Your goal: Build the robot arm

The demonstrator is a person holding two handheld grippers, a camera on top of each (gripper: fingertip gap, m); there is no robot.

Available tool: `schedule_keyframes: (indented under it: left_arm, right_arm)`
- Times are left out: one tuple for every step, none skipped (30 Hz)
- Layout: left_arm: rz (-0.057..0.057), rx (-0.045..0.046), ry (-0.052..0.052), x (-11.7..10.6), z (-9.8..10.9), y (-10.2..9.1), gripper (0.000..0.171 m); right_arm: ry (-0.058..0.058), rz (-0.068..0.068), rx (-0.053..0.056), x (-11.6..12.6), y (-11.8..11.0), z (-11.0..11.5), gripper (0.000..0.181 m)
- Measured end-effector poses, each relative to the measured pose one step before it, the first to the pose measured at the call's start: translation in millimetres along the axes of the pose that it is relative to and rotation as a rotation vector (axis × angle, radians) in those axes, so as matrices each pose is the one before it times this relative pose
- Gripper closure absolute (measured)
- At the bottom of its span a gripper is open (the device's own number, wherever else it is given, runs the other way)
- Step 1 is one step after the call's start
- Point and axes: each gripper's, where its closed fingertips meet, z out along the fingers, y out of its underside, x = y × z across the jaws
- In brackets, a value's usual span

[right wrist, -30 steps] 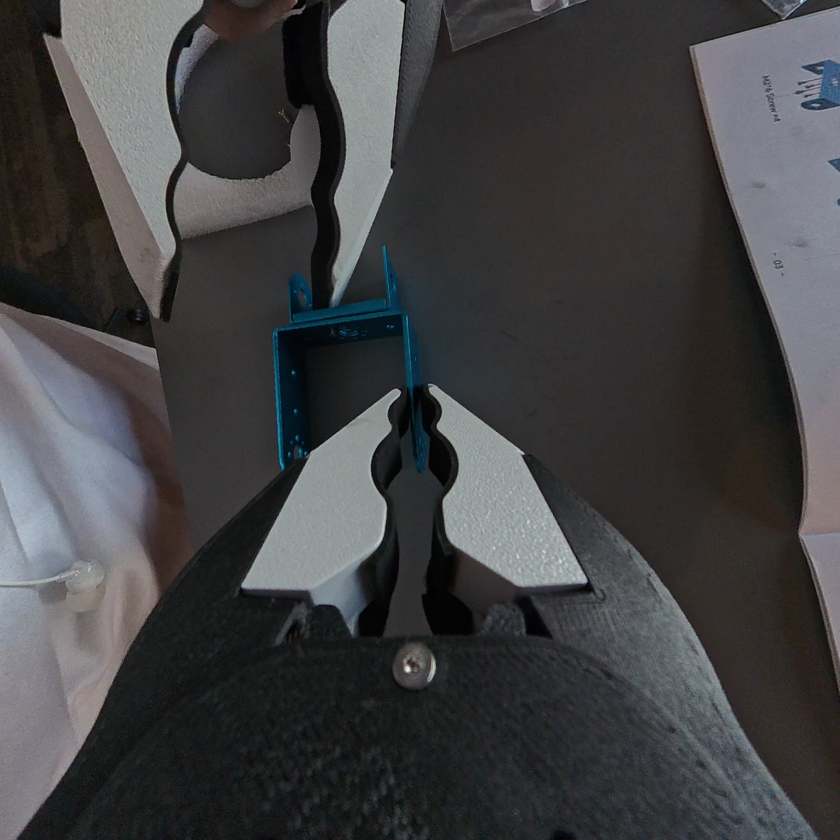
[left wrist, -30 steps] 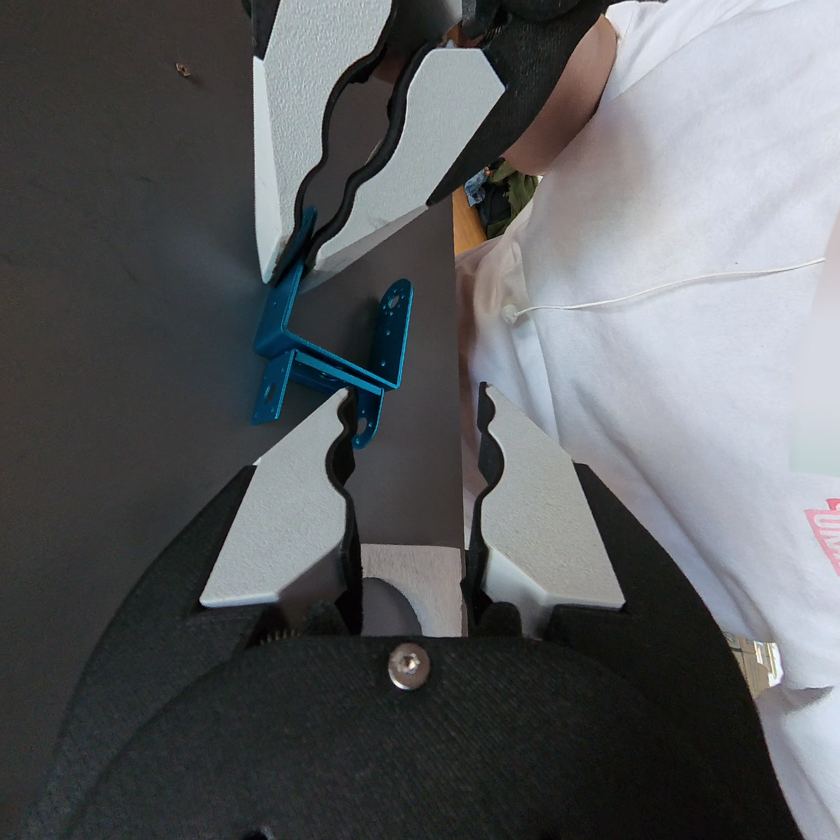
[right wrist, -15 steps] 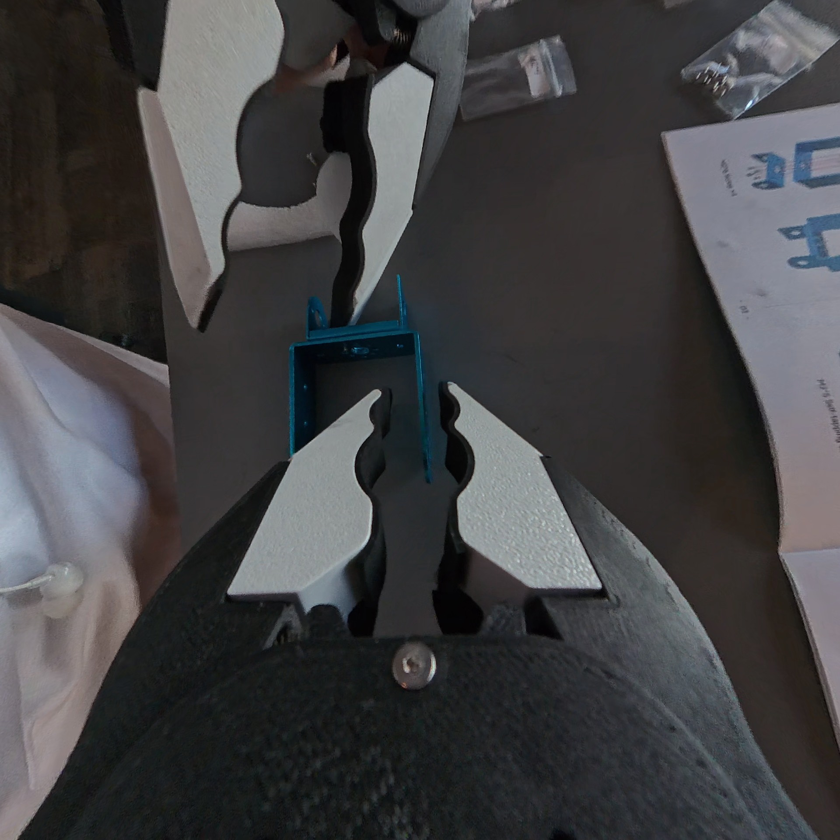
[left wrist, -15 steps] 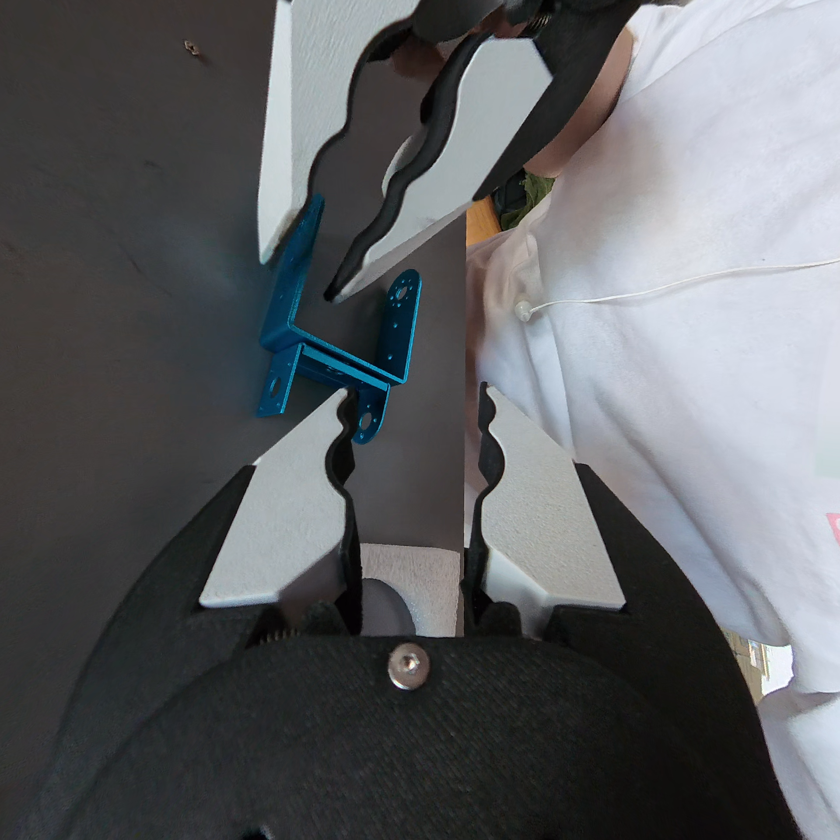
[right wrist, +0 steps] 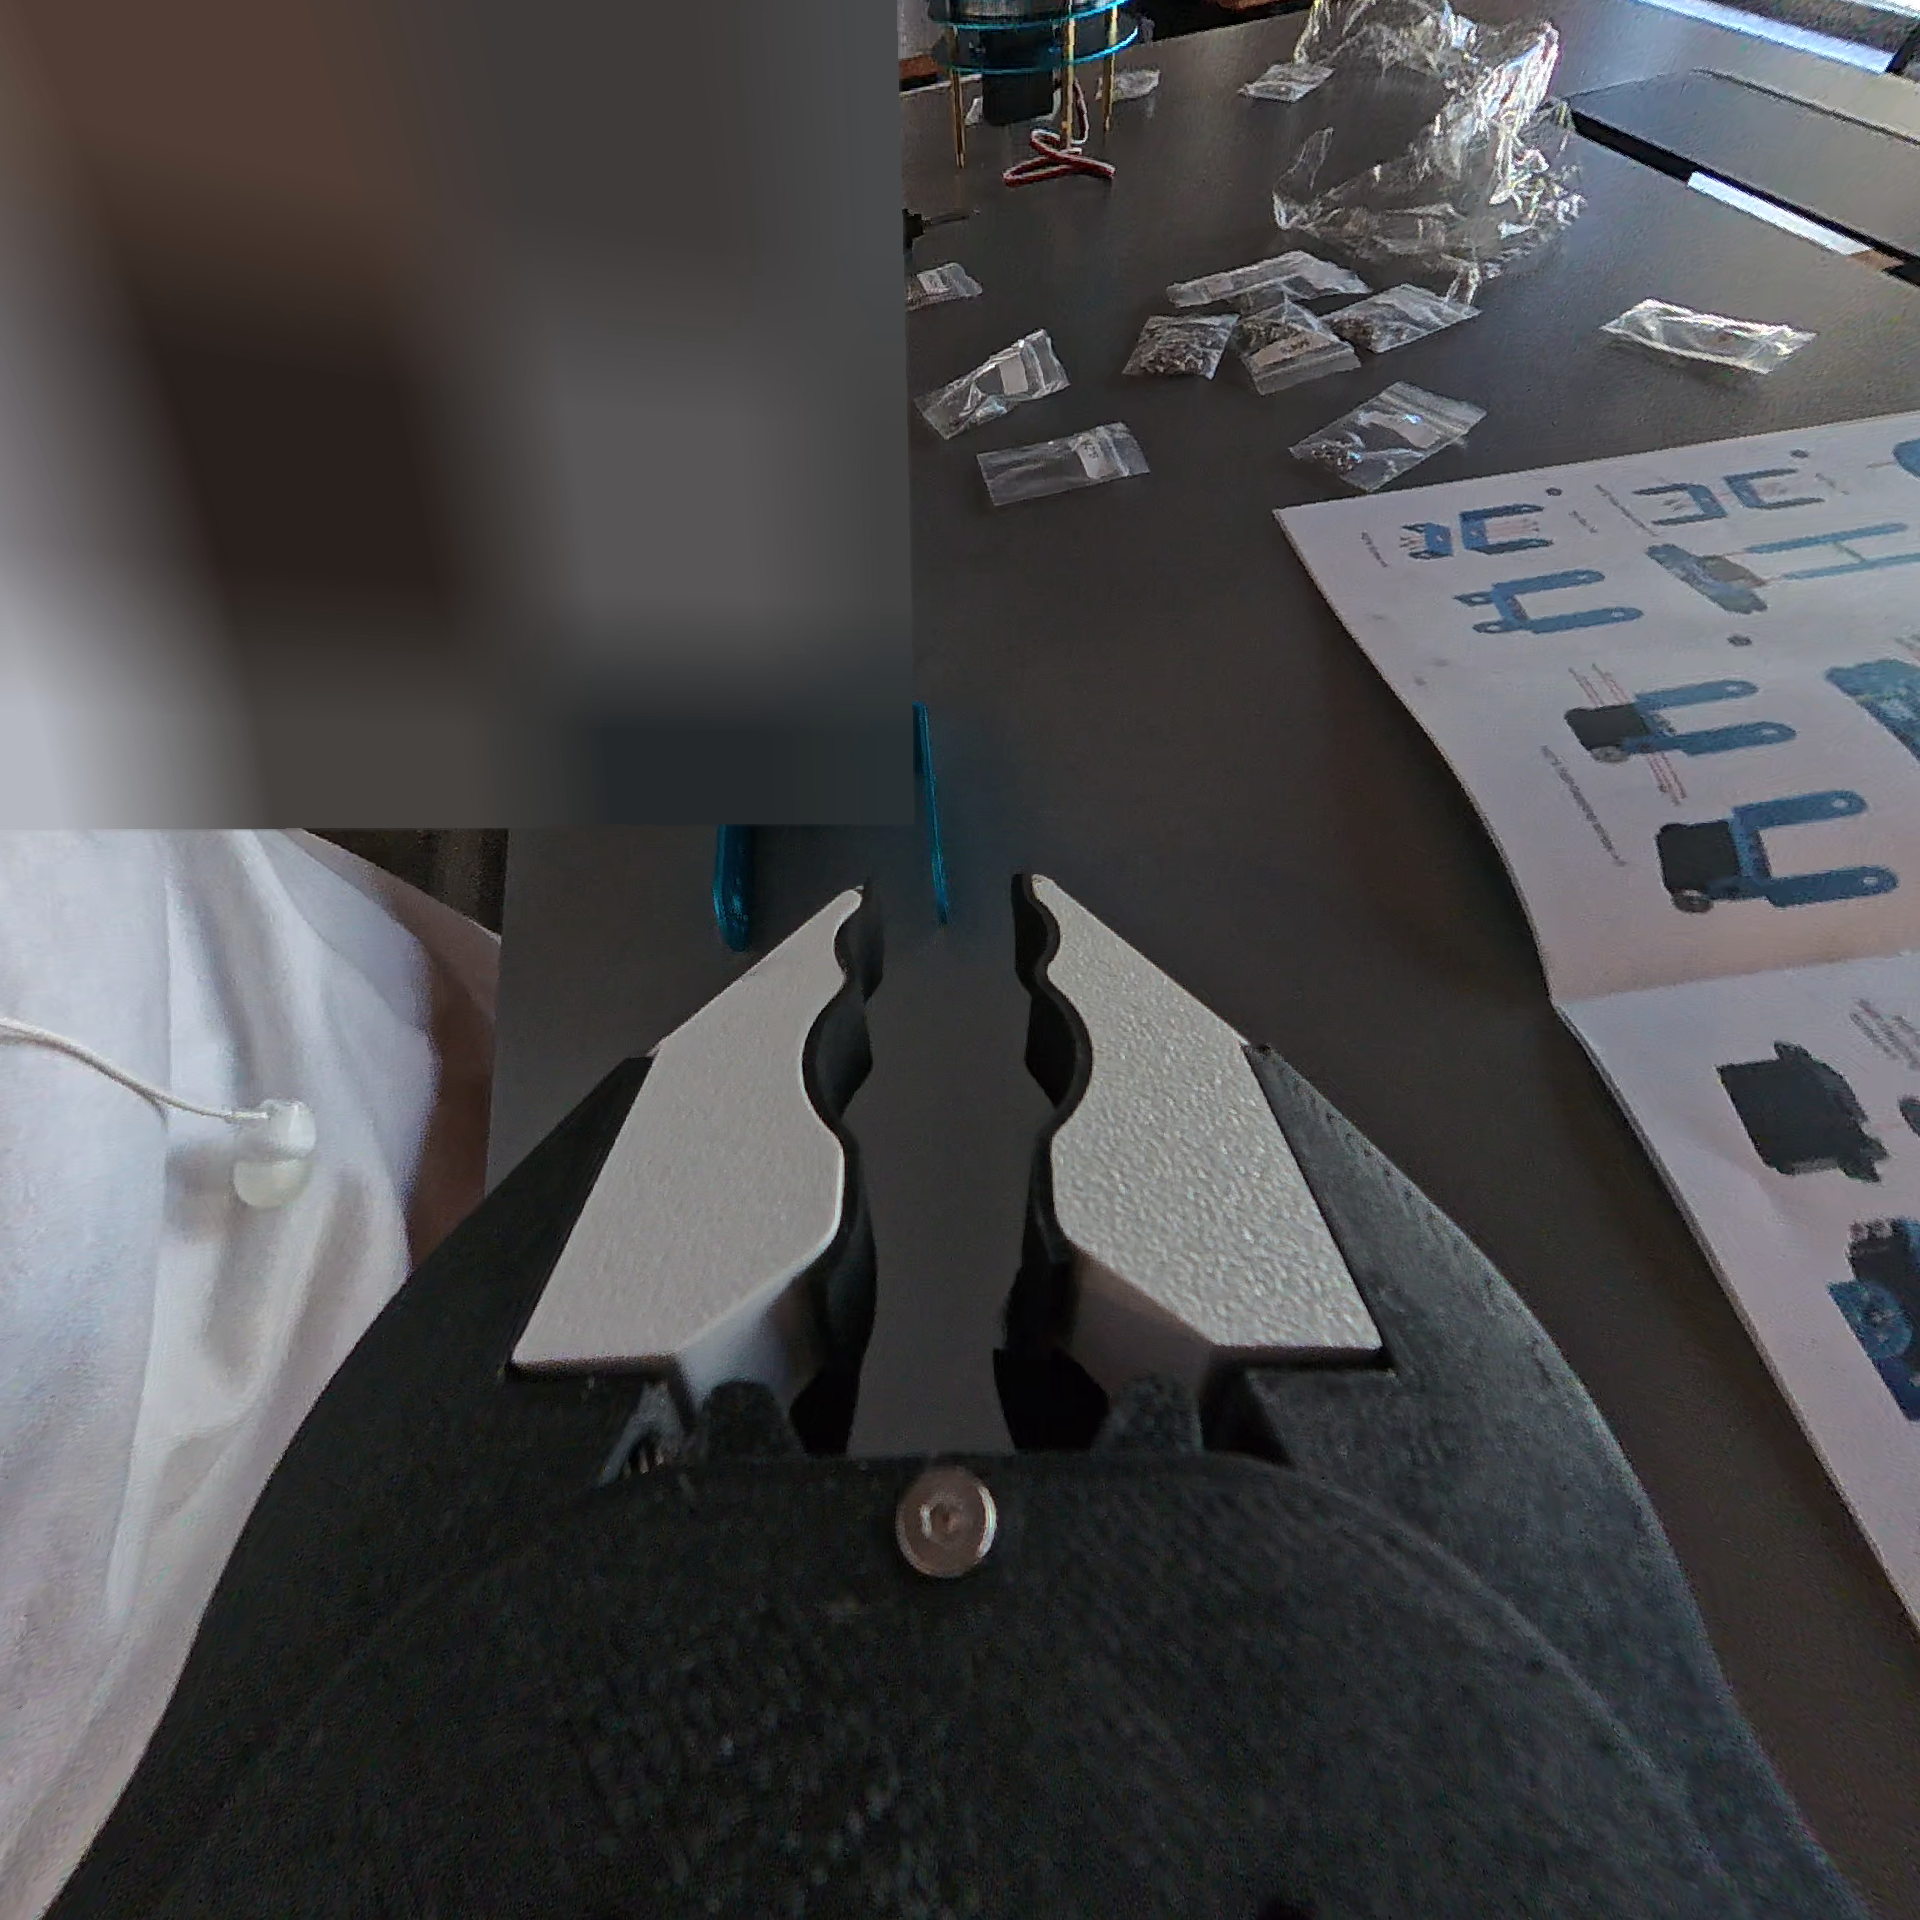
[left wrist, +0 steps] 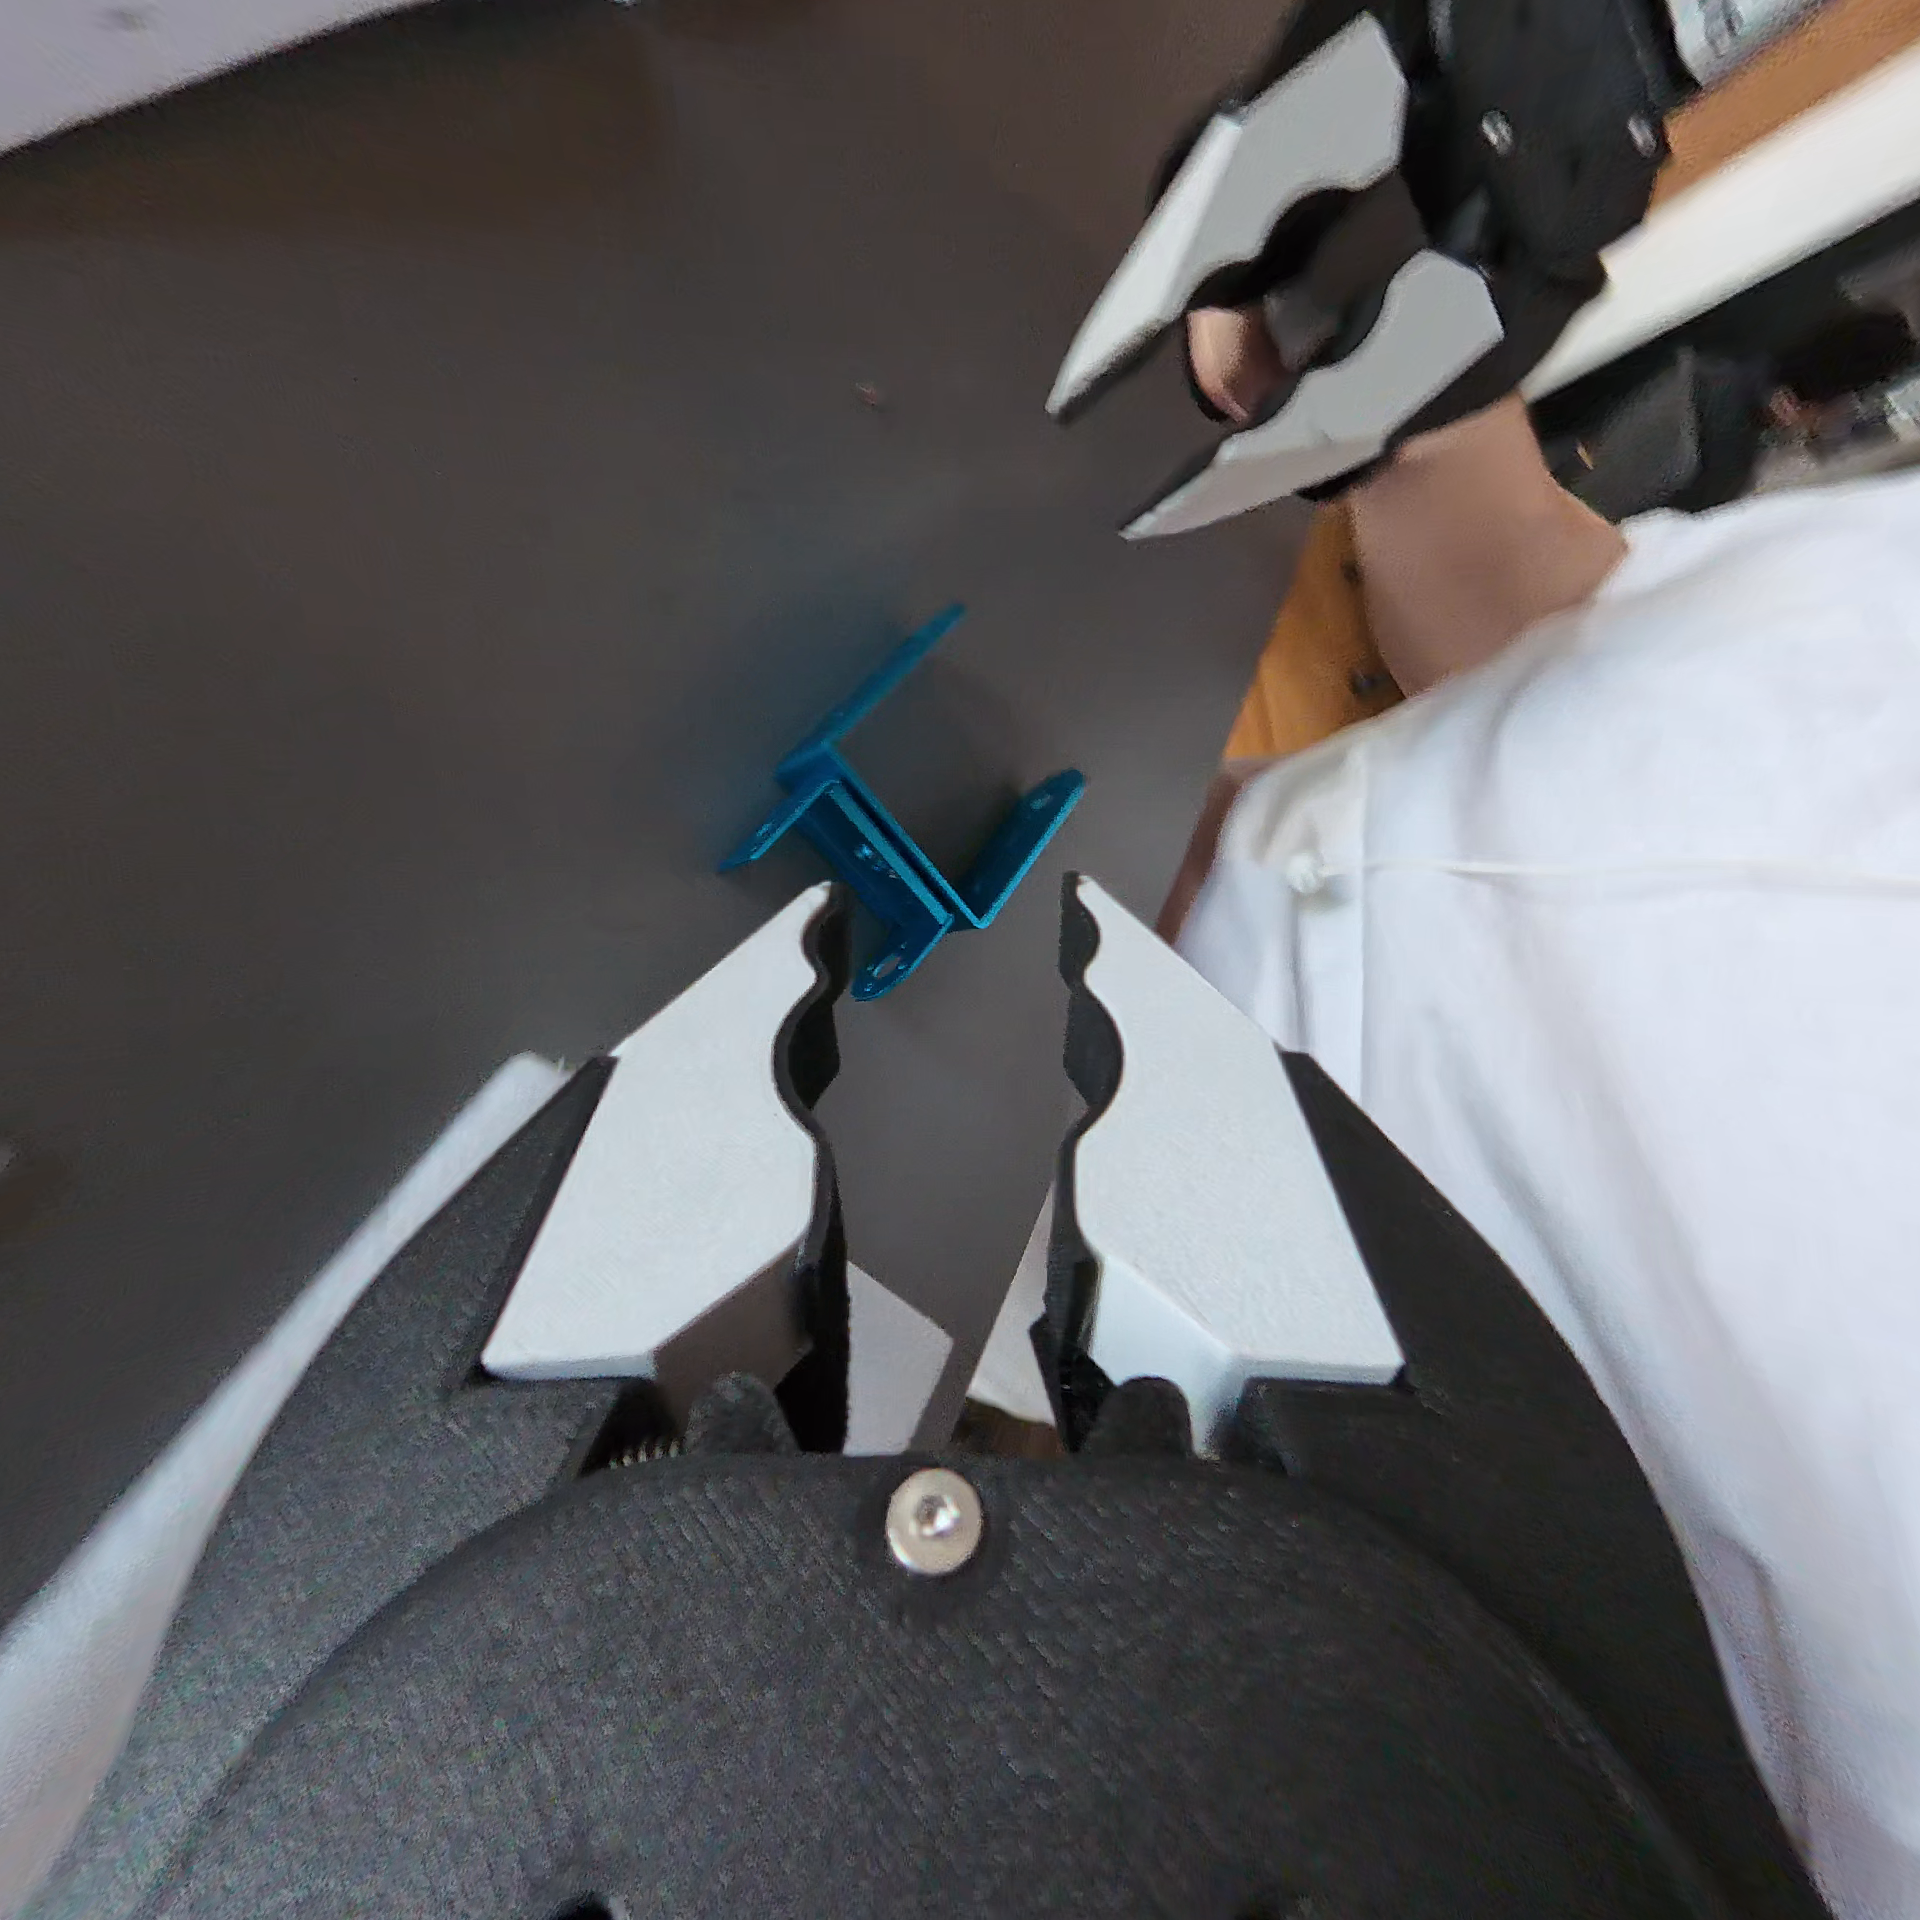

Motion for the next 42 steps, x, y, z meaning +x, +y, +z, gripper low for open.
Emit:
schedule_keyframes:
  left_arm:
    - [-0.0372, 0.03748, -0.051, -2.14, -1.86, -0.93, 0.136]
    - [-0.0188, 0.05013, -0.0285, 1.72, -1.92, -1.99, 0.136]
    - [-0.0058, 0.0651, -0.0068, 5.58, -2.37, -3.63, 0.138]
    - [-0.003, 0.07946, -0.0006, 6.44, -3.11, -6.01, 0.141]
    - [-0.0051, 0.09127, -0.0007, 5.92, -3.74, -8.31, 0.143]
    - [-0.0059, 0.09099, 0.001, 5.45, -3.57, -9.01, 0.144]
    - [-0.0028, 0.08074, -0.0008, 4.48, -2.95, -8.17, 0.144]
    - [0.005, 0.06309, -0.008, 3.02, -2.07, -6.08, 0.145]
    - [0.0139, 0.04188, -0.0168, 1.15, -0.89, -3.5, 0.145]
    - [0.0193, 0.02525, -0.0196, 0.22, -0.2, -1.36, 0.146]
    - [0.0184, 0.01549, -0.0165, 0.47, 0.06, -0.18, 0.146]
    - [0.0132, 0.01173, -0.0162, 0.37, -0.19, 0.14, 0.146]
    - [0.0094, 0.01161, -0.0175, 0.15, -0.47, 0.34, 0.146]
    - [0.0078, 0.0135, -0.0158, 0.42, -0.55, 0.29, 0.146]
    - [0.0057, 0.01369, -0.0152, 0.64, -0.43, 0.64, 0.145]
    - [0.0045, 0.01319, -0.0144, 0.84, -0.22, 1.06, 0.144]
    - [0.0036, 0.01506, -0.0139, 0.87, -0.2, 1.2, 0.144]
    - [0.0014, 0.01846, -0.0134, 0.94, -0.28, 0.93, 0.144]
    - [-0.0018, 0.02007, -0.0079, 1.54, -0.25, 1.04, 0.144]
    - [-0.0056, 0.01793, 0.0018, 2.7, -0.1, 1.3, 0.144]
    - [-0.0102, 0.01197, 0.0042, 2.15, 0.01, 1.87, 0.144]
    - [-0.0126, 0.00624, 0.002, 1.21, -0.02, 2.36, 0.144]
    - [-0.0118, 0.00212, 0.0012, 0.78, -0.14, 2.4, 0.144]
    - [-0.0098, -0.00024, -0.0003, 0.42, -0.1, 2.2, 0.144]
    - [-0.0067, -0.00124, -0.0044, 0.14, -0.12, 1.93, 0.144]
    - [-0.0015, -0.00207, -0.0048, 0.39, -0.01, 1.7, 0.144]
    - [0.0023, -0.00391, -0.0051, 0.56, 0.22, 1.68, 0.143]
    - [0.004, -0.00374, -0.006, 0.62, 0.49, 1.39, 0.143]
    - [0.0056, -0.00245, -0.0044, 0.82, 0.68, 1.1, 0.143]
    - [0.0066, -0.00008, -0.005, 0.66, 0.76, 0.64, 0.143]
    - [0.0055, 0.00329, -0.0058, 0.29, 0.86, 0.24, 0.143]
    - [0.003, 0.0051, -0.002, 0.48, 0.97, 0.03, 0.143]
    - [-0.0004, 0.00534, 0.0018, 0.54, 0.97, 0.18, 0.143]
    - [-0.0029, 0.00585, 0.0036, 0.34, 1.09, 0.2, 0.143]
    - [-0.0034, 0.00555, 0.0037, -0.03, 1.09, 0.23, 0.143]
    - [-0.0024, 0.00318, 0.0019, -0.46, 1.17, 0.67, 0.143]
    - [-0.0025, 0.00022, -0.0011, -1.25, 1.2, 1.17, 0.143]
    - [-0.003, -0.00166, -0.002, -1.36, 1.21, 1.25, 0.143]
    - [-0.0023, -0.00233, -0.0006, -0.91, 1.21, 1.14, 0.143]
    - [-0.0012, -0.00244, 0.0007, -0.35, 1.21, 0.96, 0.143]
    - [-0.0011, -0.00324, -0.0006, -0.17, 0.97, 0.86, 0.143]
    - [-0.0002, -0.00282, -0.0009, 0.11, 0.89, 0.7, 0.143]
  right_arm:
    - [0.0189, -0.0118, 0.0077, 3.71, 2.56, -4.19, 0.157]
    - [0.0376, -0.0282, 0.0016, 7.24, 2.52, -6.58, 0.158]
    - [0.0468, -0.0259, -0.0149, 10.9, 4.07, -7.83, 0.161]
    - [0.0347, -0.0108, -0.0281, 12.09, 5.71, -7.08, 0.162]
    - [0.0111, 0.0045, -0.0378, 10.82, 7.04, -4.77, 0.162]
    - [-0.0035, 0.0059, -0.0333, 9.21, 6.24, -2.02, 0.162]
    - [-0.0277, -0.0102, -0.0046, 4.98, 1.88, 0.82, 0.164]
    - [-0.0438, -0.0195, 0.0034, 1.51, -0.44, 3.51, 0.166]
    - [-0.0545, -0.0165, -0.0146, -1.64, -0.12, 5.78, 0.166]
    - [-0.0683, -0.0318, -0.0115, -5.09, -0.88, 7.3, 0.165]
    - [-0.0515, -0.0422, -0.0103, -2.86, -0.22, 7.45, 0.165]
    - [-0.0271, -0.0289, -0.0196, 1.12, 1.4, 7.06, 0.166]
    - [-0.0302, -0.0204, -0.0201, 1.31, 1.59, 6.64, 0.166]
    - [-0.039, -0.0063, -0.0156, 0.07, 0.84, 5.97, 0.167]
    - [-0.0429, 0.0015, -0.016, -1.09, 0.23, 4.45, 0.167]
    - [-0.0415, -0.0036, -0.0162, -1.53, 0.34, 3.25, 0.167]
    - [-0.0192, -0.0093, -0.0191, 1.29, 1.36, 2.17, 0.167]
    - [-0.0012, -0.0128, -0.0155, 3.4, 1.4, 1.1, 0.167]
    - [-0.0165, -0.0109, -0.0155, 0.57, 1.81, 0.67, 0.169]
    - [-0.0215, -0.0033, -0.0104, -0.7, 1.07, 0.4, 0.169]
    - [-0.0171, -0.003, -0.0036, -0.46, 0.11, 0.29, 0.169]
    - [-0.012, -0.0066, -0.0062, 0.24, 0.06, -0.02, 0.17]
    - [-0.0101, -0.0059, -0.0113, 0.43, 0.19, -0.21, 0.171]
    - [-0.0116, -0.0061, -0.0155, -0.14, 0.18, 0.14, 0.171]
    - [-0.0108, -0.0119, -0.0205, -0.81, 0.1, 0.11, 0.171]
    - [-0.0028, -0.0264, -0.0299, -0.47, 0.62, 0.04, 0.171]
    - [0.0058, -0.0339, -0.0341, 0.38, 0.27, -0.1, 0.171]
    - [0.0021, -0.0306, -0.0342, -0.28, 0.16, -0.03, 0.171]
    - [-0.0033, -0.0262, -0.0299, -1.07, 0.23, 0.11, 0.172]
    - [-0.0001, -0.0196, -0.0208, -0.17, -0.01, 0.15, 0.172]
    - [0.0001, -0.0103, -0.0113, -0.09, 0.06, 0.2, 0.173]
    - [-0.007, -0.002, -0.0044, -1.03, 0.06, 0.09, 0.175]
    - [-0.0026, 0.005, 0.0027, -0.14, -0.15, 0.15, 0.175]
    - [-0.0015, 0.0104, 0.008, 0.06, -0.29, 0.2, 0.175]
    - [-0.0073, 0.0098, 0.0092, -1.12, -0.31, 0.27, 0.178]
    - [-0.0053, 0.0012, 0.0098, -1.12, -0.41, 0.34, 0.18]
    - [0.004, 0.0001, 0.011, 0.22, -0.7, 0.5, 0.179]
    - [0.0001, 0.0054, 0.0083, -0.11, -0.59, 0.37, 0.179]
    - [-0.0028, 0.0065, 0.0045, -0.36, -0.46, 0.29, 0.179]
    - [-0.0017, 0.0033, 0.0023, -0.16, -0.22, 0.2, 0.178]
    - [-0.0027, 0.0013, 0.0028, -0.3, -0.14, -0.01, 0.177]
    - [0.0021, 0.0038, 0.0033, 0.55, -0.08, -0.1, 0.176]
